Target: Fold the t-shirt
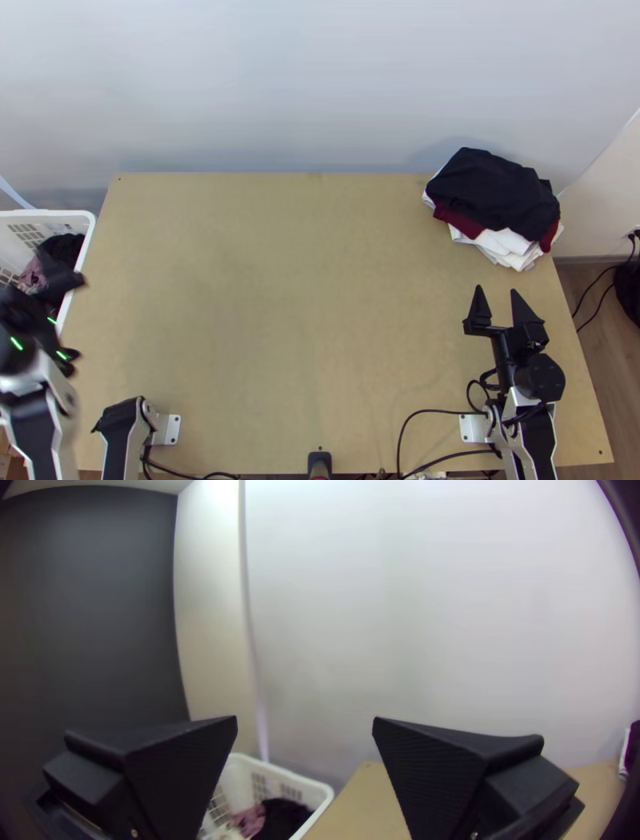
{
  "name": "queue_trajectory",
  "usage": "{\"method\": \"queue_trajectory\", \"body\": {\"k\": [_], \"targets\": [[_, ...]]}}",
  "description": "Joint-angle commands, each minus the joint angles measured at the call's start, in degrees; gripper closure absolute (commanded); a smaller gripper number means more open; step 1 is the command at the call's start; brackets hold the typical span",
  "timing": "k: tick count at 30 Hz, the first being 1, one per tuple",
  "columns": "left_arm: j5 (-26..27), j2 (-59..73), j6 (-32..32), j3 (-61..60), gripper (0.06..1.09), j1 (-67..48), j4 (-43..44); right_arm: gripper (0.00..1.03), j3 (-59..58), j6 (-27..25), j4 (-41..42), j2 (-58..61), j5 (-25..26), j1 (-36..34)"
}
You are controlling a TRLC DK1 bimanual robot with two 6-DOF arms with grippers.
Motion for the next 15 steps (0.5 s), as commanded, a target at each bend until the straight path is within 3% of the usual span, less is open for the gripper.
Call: {"method": "queue_trajectory", "body": {"k": [1,7,15], "targets": [[0.4,9.4,-0.8,7.6,0.10,7.3,-5.9,0.04,-0.3,1.2,-1.0,-0.2,0.0,-0.2],[9.5,24.3,0.3,10.2,0.10,26.4,-8.5,0.04,-0.3,1.2,-1.0,-0.2,0.0,-0.2],[11.9,47.1,3.5,14.5,0.10,38.5,-7.1,0.05,-0.3,1.2,-1.0,-0.2,0.0,-0.2]]}}
